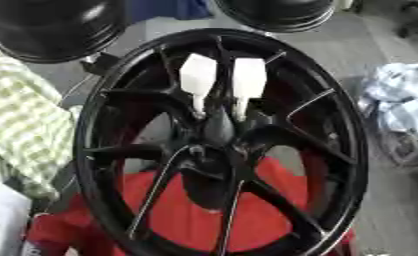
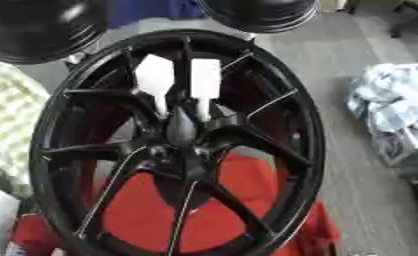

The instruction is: Pull the pin out of the wheel hub.

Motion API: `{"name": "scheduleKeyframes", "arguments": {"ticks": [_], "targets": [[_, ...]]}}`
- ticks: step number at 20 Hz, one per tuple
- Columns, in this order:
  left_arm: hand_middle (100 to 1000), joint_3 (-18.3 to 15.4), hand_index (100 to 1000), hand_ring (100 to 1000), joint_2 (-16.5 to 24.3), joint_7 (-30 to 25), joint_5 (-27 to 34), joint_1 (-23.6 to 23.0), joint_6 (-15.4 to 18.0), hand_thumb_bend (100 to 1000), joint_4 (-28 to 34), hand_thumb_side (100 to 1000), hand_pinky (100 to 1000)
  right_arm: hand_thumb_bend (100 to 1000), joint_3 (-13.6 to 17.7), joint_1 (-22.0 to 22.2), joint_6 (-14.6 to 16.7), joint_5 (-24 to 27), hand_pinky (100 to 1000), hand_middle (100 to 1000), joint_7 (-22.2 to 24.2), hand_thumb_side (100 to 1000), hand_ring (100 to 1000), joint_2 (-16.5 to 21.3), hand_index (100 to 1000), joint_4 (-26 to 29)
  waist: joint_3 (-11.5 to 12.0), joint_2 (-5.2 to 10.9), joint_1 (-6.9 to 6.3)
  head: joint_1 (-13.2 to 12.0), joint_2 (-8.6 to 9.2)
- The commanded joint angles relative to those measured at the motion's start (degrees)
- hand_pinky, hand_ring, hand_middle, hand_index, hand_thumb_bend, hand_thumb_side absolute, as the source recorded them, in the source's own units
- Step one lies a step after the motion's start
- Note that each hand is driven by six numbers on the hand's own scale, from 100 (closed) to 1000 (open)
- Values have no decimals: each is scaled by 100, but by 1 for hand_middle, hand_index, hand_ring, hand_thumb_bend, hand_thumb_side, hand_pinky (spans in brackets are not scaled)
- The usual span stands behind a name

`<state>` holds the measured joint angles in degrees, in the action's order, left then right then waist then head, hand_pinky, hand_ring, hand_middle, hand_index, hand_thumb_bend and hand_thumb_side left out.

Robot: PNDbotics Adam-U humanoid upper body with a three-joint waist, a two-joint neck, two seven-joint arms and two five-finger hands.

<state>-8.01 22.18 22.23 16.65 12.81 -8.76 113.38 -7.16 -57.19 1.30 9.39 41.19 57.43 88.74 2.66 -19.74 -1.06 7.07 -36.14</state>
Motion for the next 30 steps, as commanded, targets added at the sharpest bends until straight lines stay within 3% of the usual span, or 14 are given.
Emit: {"name": "scheduleKeyframes", "arguments": {"ticks": [1,9,16,18,19,30], "targets": [[591,-72,731,613,113,8,-15,30,6,794,121,458,761,219,178,-14,2,106,843,779,-188,604,798,286,812,-20,6,117,-7,-26,77],[592,-73,731,614,105,6,-15,29,7,792,121,458,761,223,374,84,19,223,841,779,-541,602,797,354,812,-159,5,114,-3,-26,93],[592,-67,731,614,100,-2,-16,28,-1,789,120,458,762,244,265,73,36,48,843,783,-430,604,802,374,815,23,29,103,10,-3,77],[592,-65,731,614,100,-3,-15,33,-1,789,121,458,762,291,171,53,30,-57,843,785,-315,594,807,373,818,155,38,103,19,11,70],[592,-63,731,614,101,-5,-13,37,-2,789,121,458,762,259,99,40,27,-126,843,787,-231,610,809,374,819,238,45,104,27,19,71],[593,-21,731,615,100,-50,-4,66,-17,785,103,458,763,331,-824,-300,-285,-685,844,818,648,635,838,162,853,778,106,146,107,75,69]]}}
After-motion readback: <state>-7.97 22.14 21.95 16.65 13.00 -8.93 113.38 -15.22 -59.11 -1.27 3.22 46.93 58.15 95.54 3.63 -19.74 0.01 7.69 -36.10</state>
